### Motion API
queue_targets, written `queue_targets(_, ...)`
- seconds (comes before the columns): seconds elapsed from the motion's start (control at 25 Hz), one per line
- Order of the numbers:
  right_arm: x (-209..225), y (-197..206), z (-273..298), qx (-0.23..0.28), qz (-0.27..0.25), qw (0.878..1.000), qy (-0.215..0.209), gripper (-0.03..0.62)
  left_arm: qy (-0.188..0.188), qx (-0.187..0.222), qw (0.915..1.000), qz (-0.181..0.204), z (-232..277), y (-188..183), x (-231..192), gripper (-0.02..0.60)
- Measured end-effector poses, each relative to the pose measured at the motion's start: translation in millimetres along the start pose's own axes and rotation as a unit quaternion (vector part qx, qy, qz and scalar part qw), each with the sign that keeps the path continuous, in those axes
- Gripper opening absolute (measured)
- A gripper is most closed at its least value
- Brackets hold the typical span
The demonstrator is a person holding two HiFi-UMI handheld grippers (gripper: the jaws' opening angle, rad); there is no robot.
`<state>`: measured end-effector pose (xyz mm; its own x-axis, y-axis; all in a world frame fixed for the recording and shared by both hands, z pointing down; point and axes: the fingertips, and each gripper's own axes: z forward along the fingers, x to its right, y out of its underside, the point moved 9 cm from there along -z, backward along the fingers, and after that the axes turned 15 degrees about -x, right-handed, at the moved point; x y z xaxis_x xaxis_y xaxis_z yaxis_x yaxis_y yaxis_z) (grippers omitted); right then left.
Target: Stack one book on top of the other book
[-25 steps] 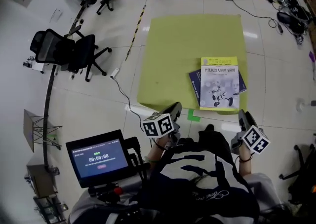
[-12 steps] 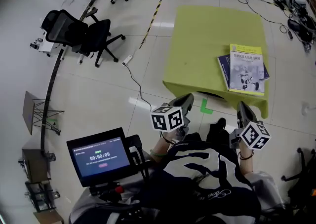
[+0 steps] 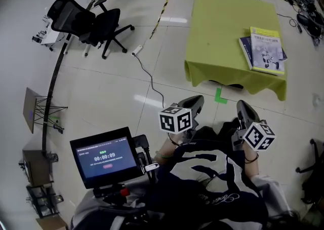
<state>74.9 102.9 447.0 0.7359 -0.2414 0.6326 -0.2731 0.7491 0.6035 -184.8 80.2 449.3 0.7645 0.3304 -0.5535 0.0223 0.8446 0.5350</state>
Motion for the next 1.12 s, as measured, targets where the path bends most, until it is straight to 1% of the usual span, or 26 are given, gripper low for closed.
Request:
queue_targets(0.16, -10.9, 1.2, -23.9, 0.017, -0.011, 1.000, 0.002, -0.003, 0.022, 0.001, 0.9995, 0.023, -1.0, 7.9, 24.3, 0.005)
queue_targets(0.36, -14.9, 17.6, -48.1, 0.027, 0.003, 1.000, 0.001, -0.003, 0.041, -0.003, 0.9982, 0.043, -0.3, 21.3, 49.8, 0.005)
queue_targets(0.52, -28.3, 32.8, -69.7, 0.027, 0.008, 1.000, 0.008, -0.003, 0.063, -0.010, 0.9964, 0.055, -4.6, 31.4, 71.8, 0.005)
queue_targets(0.64, -33.3, 46.5, -91.2, 0.023, 0.003, 1.000, 0.012, -0.003, 0.078, -0.018, 0.9954, 0.052, -0.2, 48.1, 90.8, 0.005)
queue_targets(0.88, 5.0, 75.1, -158.7, 0.015, -0.001, 1.000, 0.021, -0.005, 0.094, -0.026, 0.9945, 0.039, 35.7, 102.4, 156.4, 0.005)
queue_targets(1.0, 17.1, 89.3, -183.3, 0.008, -0.006, 1.000, 0.027, -0.005, 0.091, -0.020, 0.9950, 0.036, 39.8, 123.3, 178.1, 0.005)
queue_targets(1.12, 17.7, 106.3, -209.4, 0.002, -0.016, 0.999, 0.030, -0.005, 0.083, -0.010, 0.9960, 0.030, 26.6, 149.7, 199.0, 0.005)
